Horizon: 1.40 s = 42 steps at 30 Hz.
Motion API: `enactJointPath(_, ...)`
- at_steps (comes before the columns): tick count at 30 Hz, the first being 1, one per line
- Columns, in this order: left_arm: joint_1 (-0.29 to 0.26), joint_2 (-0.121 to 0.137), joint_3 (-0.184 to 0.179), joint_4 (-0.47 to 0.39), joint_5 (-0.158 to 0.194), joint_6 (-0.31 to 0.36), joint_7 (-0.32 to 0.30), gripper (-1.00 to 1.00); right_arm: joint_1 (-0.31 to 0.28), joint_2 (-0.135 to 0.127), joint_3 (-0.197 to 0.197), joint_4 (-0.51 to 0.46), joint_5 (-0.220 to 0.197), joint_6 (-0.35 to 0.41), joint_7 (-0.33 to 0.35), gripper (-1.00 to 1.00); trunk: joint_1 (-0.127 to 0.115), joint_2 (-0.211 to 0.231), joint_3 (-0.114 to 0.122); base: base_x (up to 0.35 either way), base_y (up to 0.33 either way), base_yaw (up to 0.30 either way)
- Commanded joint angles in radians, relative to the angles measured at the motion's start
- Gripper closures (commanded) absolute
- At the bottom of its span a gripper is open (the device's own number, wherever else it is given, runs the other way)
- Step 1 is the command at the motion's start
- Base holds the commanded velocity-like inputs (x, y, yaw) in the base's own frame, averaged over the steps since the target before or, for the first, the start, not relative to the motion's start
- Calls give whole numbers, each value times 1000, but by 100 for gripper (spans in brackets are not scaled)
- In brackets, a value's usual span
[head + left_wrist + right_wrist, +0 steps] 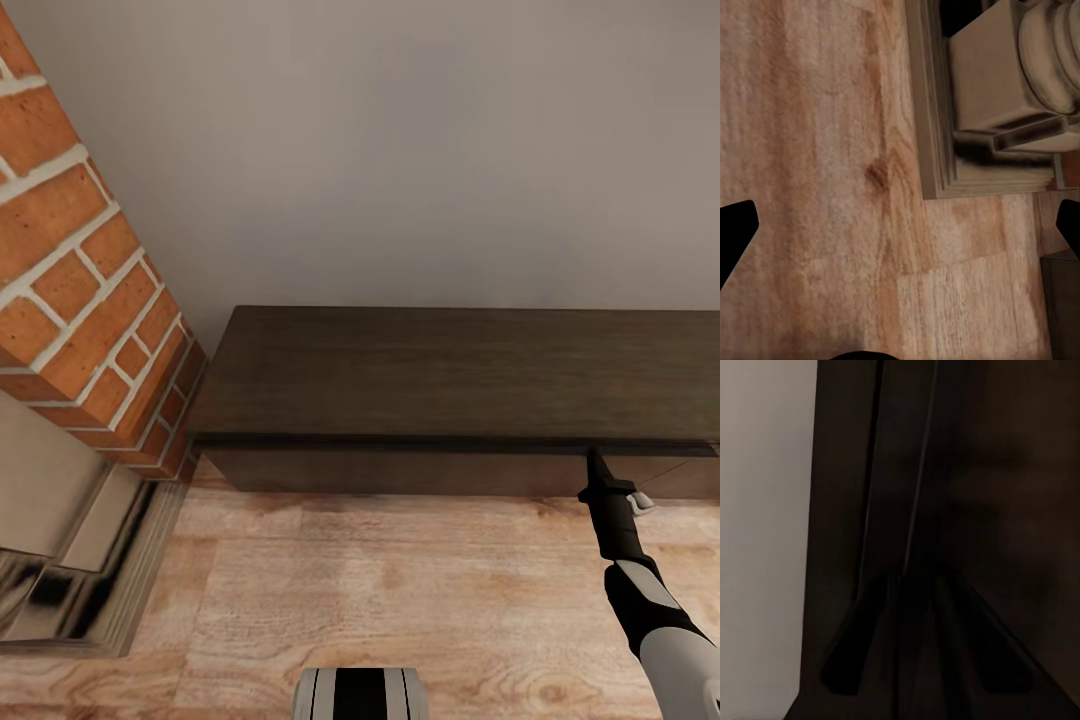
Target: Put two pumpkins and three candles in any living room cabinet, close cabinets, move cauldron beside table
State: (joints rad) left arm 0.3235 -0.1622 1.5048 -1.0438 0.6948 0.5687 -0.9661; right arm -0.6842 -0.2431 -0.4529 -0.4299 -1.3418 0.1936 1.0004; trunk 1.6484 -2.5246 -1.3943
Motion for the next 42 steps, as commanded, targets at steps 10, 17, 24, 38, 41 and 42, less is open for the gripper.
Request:
enactJointPath(10, 0, -2, 0, -1, 6, 8, 0, -100, -1, 1, 0, -1, -14, 18, 9, 100, 0, 0, 0, 0, 0, 0)
enactJointPath(17, 0, -2, 0, -1, 6, 8, 0, -100, -1, 1, 1, -1, -14, 18, 9, 100, 0, 0, 0, -121, 0, 0)
enactJointPath(24, 0, -2, 0, -1, 6, 8, 0, -100, -1, 1, 0, -1, -14, 18, 9, 100, 0, 0, 0, -169, 0, 0)
enactJointPath(38, 0, -2, 0, -1, 6, 8, -2, -100, -1, 2, 1, -1, -13, 18, 9, 100, 0, 0, 0, -107, 0, 0)
enactJointPath(41, 0, -2, 0, -1, 6, 8, -1, -100, -1, 2, 0, -1, -13, 18, 8, 100, 0, 0, 0, -65, 0, 0)
enactJointPath(42, 0, -2, 0, -1, 6, 8, -1, -100, -1, 2, 0, -1, -13, 18, 9, 100, 0, 0, 0, -28, 0, 0)
